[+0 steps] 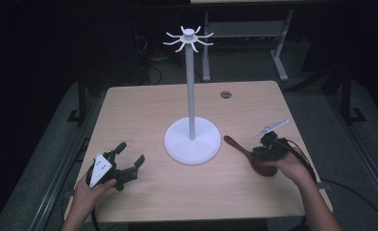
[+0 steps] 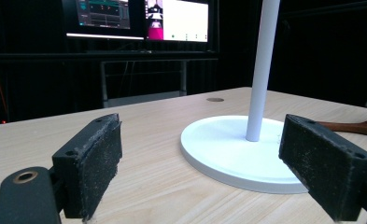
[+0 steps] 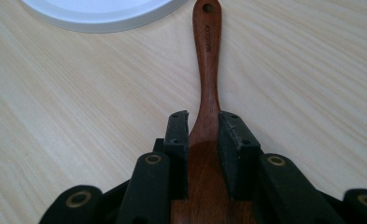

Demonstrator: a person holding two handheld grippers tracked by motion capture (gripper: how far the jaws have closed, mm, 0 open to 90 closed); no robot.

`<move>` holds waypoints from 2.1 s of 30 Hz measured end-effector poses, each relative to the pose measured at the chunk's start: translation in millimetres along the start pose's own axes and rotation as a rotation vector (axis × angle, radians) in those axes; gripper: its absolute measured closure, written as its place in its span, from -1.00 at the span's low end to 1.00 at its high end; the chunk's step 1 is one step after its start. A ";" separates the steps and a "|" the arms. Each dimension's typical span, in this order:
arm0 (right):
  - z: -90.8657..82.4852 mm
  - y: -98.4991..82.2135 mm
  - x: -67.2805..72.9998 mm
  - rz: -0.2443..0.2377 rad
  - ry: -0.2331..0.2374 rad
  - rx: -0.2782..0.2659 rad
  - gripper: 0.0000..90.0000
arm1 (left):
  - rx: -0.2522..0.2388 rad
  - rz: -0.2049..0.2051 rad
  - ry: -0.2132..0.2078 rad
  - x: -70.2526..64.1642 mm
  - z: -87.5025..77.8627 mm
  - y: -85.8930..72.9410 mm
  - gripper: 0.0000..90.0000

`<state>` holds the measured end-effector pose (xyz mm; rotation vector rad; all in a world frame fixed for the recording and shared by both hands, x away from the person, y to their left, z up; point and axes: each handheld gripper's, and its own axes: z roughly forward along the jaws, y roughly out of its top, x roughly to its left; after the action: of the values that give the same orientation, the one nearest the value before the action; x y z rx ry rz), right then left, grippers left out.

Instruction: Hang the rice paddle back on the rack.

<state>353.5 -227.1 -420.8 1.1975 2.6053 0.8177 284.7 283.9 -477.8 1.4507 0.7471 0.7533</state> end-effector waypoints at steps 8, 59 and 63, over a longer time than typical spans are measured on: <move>12.9 25.0 -4.4 -0.039 -0.014 0.103 0.56 | -0.001 -0.001 0.000 -0.1 0.0 0.0 -0.72; 56.8 61.3 -8.8 -0.049 -0.014 0.342 0.73 | -0.001 -0.001 -0.003 0.1 0.0 -0.1 -0.72; 46.7 60.5 -11.8 -0.044 -0.006 0.294 0.73 | -0.001 0.000 -0.003 0.1 0.0 -0.1 -0.72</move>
<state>417.6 -184.5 -428.1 1.2012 2.8067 0.4316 284.8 284.0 -477.9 1.4504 0.7448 0.7515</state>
